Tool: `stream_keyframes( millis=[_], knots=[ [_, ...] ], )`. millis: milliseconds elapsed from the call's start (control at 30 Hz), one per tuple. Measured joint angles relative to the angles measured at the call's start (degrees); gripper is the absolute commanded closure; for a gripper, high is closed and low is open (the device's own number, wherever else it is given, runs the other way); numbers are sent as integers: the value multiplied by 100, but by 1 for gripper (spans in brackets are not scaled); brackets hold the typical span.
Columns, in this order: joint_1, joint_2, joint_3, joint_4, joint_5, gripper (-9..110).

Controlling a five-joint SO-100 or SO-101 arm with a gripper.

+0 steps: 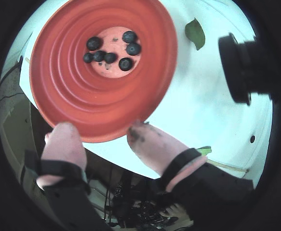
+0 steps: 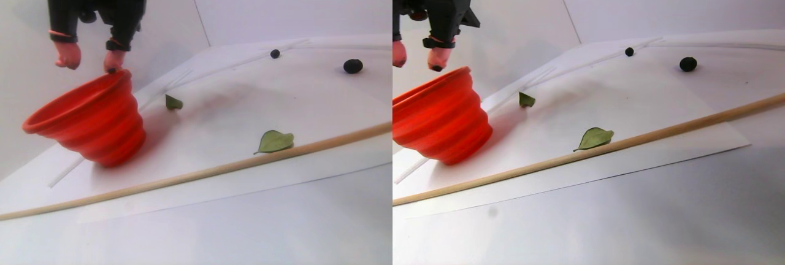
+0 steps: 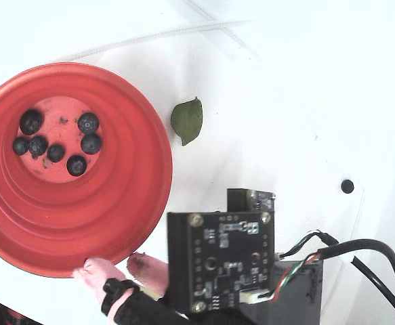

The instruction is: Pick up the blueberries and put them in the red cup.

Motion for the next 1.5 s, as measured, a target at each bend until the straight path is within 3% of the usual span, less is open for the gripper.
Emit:
stream_keyframes(
  millis=[1500],
  knots=[
    [2681, 782, -606, 1125, -1547, 86]
  ],
)
